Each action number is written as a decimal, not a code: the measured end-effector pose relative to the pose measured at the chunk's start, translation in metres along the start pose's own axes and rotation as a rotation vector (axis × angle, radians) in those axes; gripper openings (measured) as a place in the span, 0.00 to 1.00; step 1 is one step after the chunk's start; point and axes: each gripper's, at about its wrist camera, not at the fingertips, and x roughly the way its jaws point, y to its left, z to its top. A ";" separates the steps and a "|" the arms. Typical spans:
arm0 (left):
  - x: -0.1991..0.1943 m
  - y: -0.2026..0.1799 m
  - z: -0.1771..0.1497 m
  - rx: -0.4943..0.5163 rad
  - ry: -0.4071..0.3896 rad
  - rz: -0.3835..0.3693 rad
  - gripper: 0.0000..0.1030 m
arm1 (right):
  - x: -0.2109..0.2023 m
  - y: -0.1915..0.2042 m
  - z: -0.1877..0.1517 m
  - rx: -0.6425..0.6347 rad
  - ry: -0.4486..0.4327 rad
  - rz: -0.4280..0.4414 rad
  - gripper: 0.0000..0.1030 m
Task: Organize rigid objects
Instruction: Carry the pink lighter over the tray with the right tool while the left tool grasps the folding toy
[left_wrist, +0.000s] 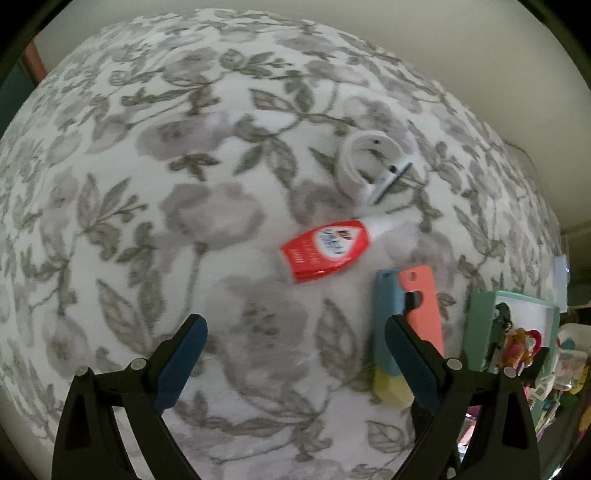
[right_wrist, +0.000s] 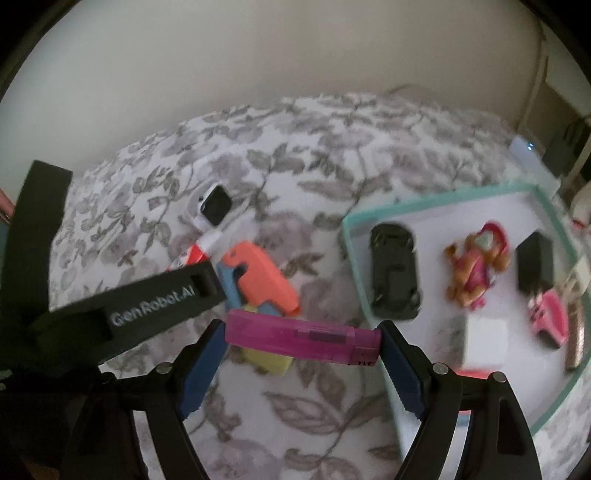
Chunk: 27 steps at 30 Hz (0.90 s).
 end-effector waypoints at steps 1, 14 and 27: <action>0.002 -0.004 0.000 -0.003 0.001 -0.011 0.94 | -0.001 -0.003 0.003 -0.002 -0.007 -0.005 0.81; 0.022 -0.056 0.005 0.020 -0.037 -0.118 0.94 | -0.002 -0.058 0.026 0.037 -0.035 -0.063 0.81; 0.041 -0.095 -0.003 0.126 -0.063 0.030 0.92 | -0.002 -0.118 0.040 0.159 -0.030 -0.058 0.81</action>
